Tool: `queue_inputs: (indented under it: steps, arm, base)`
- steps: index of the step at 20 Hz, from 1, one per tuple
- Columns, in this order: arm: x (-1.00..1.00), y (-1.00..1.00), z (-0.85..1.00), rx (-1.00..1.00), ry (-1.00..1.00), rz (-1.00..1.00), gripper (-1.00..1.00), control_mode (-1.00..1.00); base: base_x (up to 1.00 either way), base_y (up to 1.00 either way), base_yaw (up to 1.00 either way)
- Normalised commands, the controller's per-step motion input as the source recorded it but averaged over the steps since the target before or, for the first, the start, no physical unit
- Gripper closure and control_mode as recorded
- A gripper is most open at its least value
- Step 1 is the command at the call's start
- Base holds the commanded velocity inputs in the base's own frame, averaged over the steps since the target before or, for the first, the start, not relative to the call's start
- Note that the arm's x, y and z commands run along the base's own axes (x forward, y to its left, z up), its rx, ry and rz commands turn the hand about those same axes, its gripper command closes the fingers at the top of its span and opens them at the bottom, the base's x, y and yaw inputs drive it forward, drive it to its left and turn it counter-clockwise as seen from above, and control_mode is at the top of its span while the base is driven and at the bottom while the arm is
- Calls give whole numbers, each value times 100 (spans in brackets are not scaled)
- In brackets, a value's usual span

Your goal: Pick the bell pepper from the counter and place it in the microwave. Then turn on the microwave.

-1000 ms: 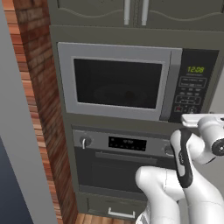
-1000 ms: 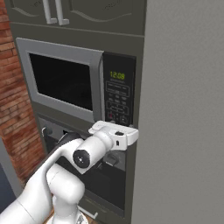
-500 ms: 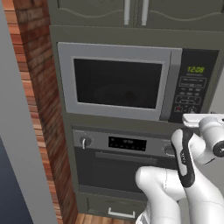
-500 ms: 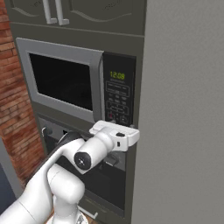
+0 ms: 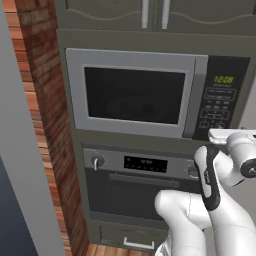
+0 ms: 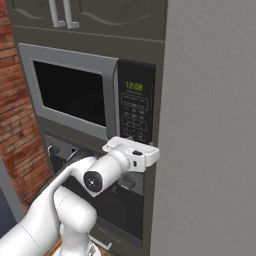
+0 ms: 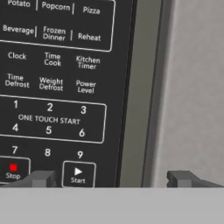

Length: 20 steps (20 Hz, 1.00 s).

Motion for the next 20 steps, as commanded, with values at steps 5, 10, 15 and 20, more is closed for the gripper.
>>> queue_inputs:
  steps: [5, 10, 15, 20]
  arm:
    - [0, 0, 0, 0, 0, 0, -100, -100]
    - [0, -4, 0, 2, 0, 0, -100, -100]
    - [0, -1, 0, 0, 0, 0, -100, -100]
    - [0, 0, 0, 0, 0, 0, -100, -100]
  base:
    - [0, 0, 0]
    - [0, 0, 0]
    - [0, 0, 0]
    - [0, 0, 0]
